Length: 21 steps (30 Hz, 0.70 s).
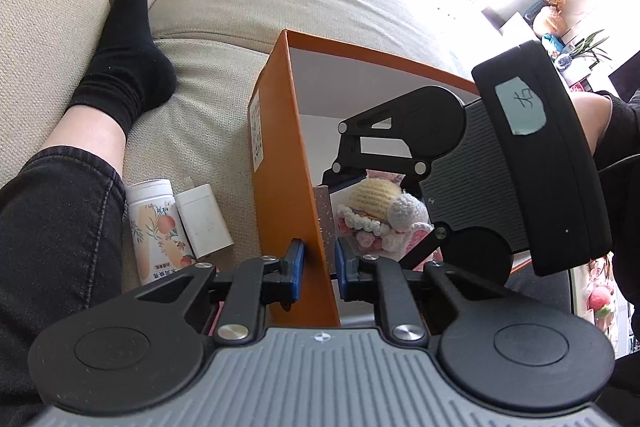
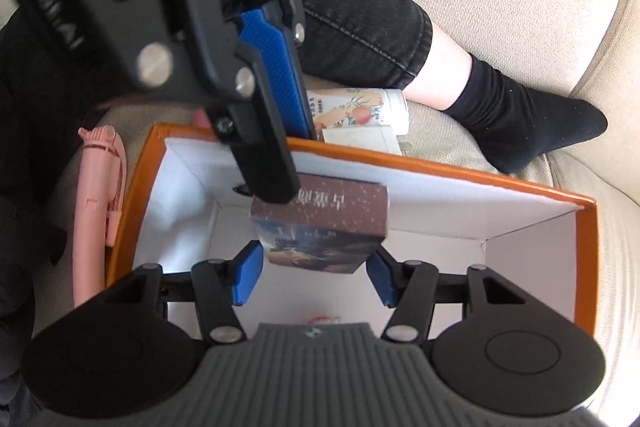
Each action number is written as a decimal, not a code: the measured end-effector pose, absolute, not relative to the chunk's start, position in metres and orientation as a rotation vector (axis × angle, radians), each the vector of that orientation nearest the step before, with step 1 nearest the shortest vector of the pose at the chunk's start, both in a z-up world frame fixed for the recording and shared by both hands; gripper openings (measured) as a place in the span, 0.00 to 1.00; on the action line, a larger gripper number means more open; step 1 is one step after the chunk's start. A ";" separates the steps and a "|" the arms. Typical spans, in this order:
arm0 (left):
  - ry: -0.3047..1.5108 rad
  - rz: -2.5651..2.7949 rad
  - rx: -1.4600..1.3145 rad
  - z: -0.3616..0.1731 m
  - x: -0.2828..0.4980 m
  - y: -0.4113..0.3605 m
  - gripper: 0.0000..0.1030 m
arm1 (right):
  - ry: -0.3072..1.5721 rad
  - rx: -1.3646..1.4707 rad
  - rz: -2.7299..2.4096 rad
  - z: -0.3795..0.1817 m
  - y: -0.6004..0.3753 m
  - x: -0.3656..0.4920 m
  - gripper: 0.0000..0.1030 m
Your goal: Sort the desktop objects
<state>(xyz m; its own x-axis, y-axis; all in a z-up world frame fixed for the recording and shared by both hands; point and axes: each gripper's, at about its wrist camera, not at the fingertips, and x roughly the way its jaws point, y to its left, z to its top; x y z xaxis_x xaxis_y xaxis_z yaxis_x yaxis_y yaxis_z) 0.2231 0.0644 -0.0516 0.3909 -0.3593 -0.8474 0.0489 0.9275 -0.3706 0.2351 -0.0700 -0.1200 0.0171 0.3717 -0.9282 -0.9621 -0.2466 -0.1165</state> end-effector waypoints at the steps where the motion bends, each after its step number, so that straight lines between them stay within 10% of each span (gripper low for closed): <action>1: 1.145 -0.263 -0.311 -0.052 0.223 0.065 0.18 | 0.732 -1.143 1.502 -0.120 -0.071 0.235 0.58; 21: 1.159 -0.246 -0.400 -0.053 0.226 0.073 0.15 | 0.779 -1.012 1.572 -0.127 -0.072 0.252 0.63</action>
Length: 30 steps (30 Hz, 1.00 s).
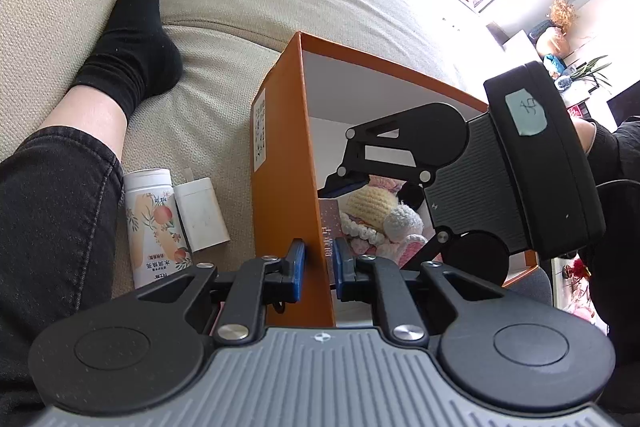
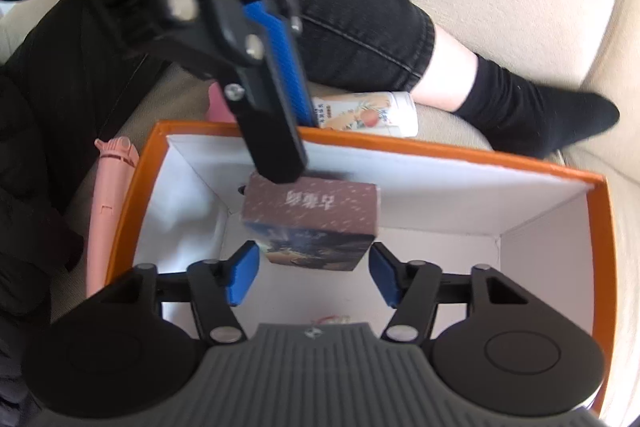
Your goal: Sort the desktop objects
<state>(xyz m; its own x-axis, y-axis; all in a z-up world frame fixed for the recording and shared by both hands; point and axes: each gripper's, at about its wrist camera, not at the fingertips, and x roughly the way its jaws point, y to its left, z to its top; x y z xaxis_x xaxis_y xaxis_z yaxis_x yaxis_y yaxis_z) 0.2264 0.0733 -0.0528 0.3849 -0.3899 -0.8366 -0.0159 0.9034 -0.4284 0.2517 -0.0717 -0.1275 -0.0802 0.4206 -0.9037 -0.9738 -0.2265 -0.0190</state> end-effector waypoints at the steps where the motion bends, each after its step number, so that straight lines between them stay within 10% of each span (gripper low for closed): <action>1: 1.161 -0.245 -0.396 -0.053 0.227 0.073 0.15 | 0.778 -1.013 1.567 -0.126 -0.073 0.253 0.66; 17: 1.165 -0.218 -0.384 -0.049 0.228 0.072 0.15 | 0.675 -1.114 1.612 -0.133 -0.065 0.241 0.25; 30: 1.171 -0.192 -0.317 -0.051 0.229 0.062 0.15 | 0.685 -1.143 1.643 -0.129 -0.071 0.223 0.22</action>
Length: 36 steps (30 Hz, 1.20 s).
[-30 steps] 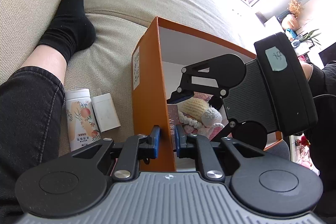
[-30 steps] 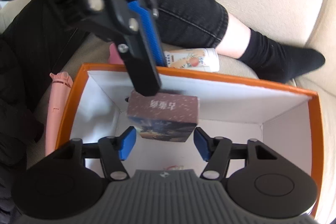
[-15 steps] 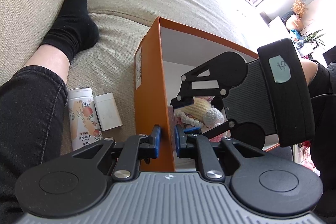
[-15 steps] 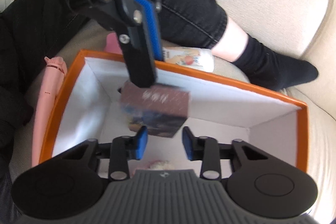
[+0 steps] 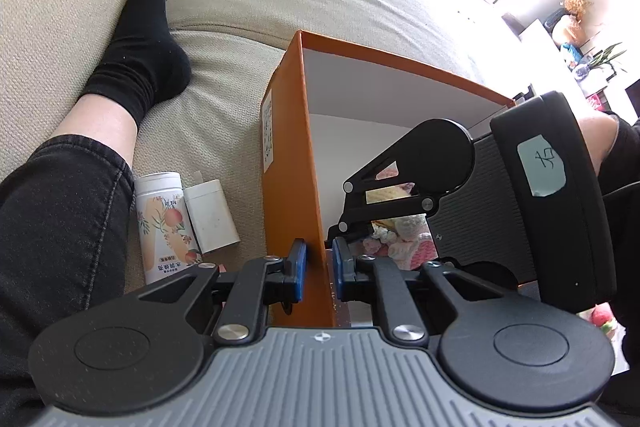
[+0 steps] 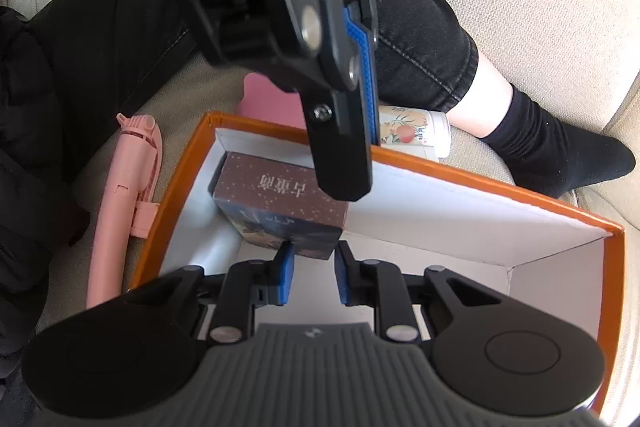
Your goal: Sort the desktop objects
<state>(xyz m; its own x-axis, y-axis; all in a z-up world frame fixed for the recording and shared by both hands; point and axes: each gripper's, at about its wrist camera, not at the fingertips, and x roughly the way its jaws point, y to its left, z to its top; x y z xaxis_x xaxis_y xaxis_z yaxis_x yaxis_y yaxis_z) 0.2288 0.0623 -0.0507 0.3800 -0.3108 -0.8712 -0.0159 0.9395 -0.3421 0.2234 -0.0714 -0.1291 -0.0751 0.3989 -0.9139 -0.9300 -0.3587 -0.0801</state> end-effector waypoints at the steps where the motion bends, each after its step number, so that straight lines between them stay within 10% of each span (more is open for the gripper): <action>1: 1.168 -0.187 -0.301 -0.050 0.229 0.060 0.15 | 0.691 -1.151 1.637 -0.129 -0.070 0.222 0.22; 16: 0.992 -0.150 -0.194 -0.008 0.173 0.062 0.15 | 0.722 -1.157 1.279 -0.107 -0.082 0.222 0.23; 36: 0.959 -0.078 -0.225 -0.020 0.076 0.106 0.15 | 0.608 -0.267 0.858 -0.025 -0.164 0.126 0.47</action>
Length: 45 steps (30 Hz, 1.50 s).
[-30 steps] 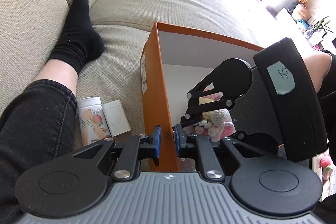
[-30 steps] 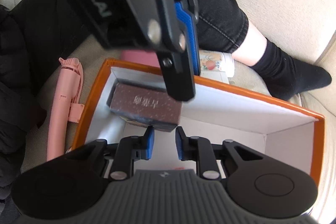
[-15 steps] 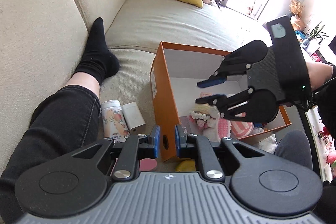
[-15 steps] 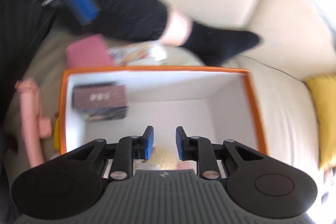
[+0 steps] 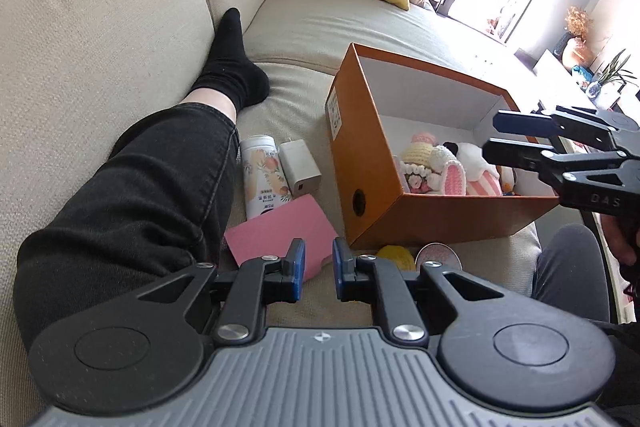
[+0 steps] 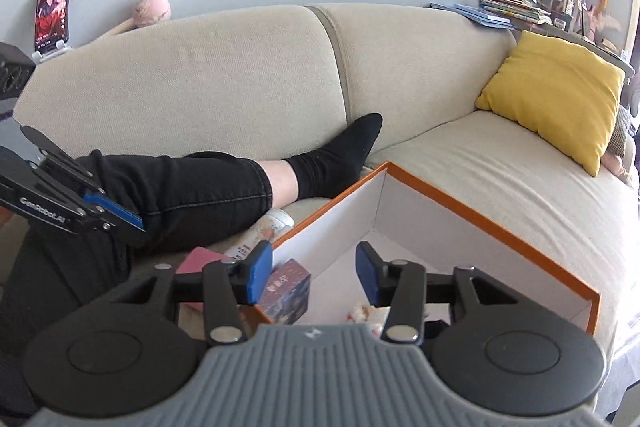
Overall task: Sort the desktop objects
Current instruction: 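Withdraw both tools from the orange box toward the pink card holder, then grasp the pink leather card holder on the sofa with the left tool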
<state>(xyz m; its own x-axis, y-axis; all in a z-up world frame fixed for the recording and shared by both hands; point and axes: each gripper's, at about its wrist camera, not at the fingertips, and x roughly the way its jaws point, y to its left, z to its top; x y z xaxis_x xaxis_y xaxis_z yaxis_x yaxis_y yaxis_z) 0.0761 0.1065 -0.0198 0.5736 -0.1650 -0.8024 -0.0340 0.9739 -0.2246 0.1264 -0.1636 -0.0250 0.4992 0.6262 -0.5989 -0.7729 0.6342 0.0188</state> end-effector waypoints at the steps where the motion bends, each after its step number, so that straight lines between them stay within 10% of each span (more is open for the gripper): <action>1: 0.964 -0.074 -0.224 -0.022 0.073 0.107 0.15 | 0.632 -0.241 0.856 -0.026 -0.164 0.121 0.47; 13: 1.036 -0.106 0.134 -0.061 0.082 0.053 0.16 | 0.936 -0.211 0.741 -0.101 -0.149 0.102 0.37; 23: 1.153 -0.131 0.684 -0.124 0.106 0.005 0.53 | 1.020 -0.156 0.726 -0.127 -0.154 0.114 0.38; 38: 1.268 -0.083 0.954 -0.175 0.128 -0.004 0.70 | 1.076 -0.126 0.734 -0.146 -0.155 0.132 0.43; 45: 1.277 -0.073 0.787 -0.157 0.130 0.011 0.48 | 1.072 -0.131 0.730 -0.144 -0.154 0.131 0.44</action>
<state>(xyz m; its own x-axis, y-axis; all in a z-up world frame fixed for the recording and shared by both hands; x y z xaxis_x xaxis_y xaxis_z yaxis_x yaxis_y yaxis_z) 0.1304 0.0113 -0.1571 0.3242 0.3667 -0.8720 0.4633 0.7421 0.4844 0.1310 -0.1543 -0.1441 0.2719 0.4791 -0.8346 -0.6010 0.7619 0.2416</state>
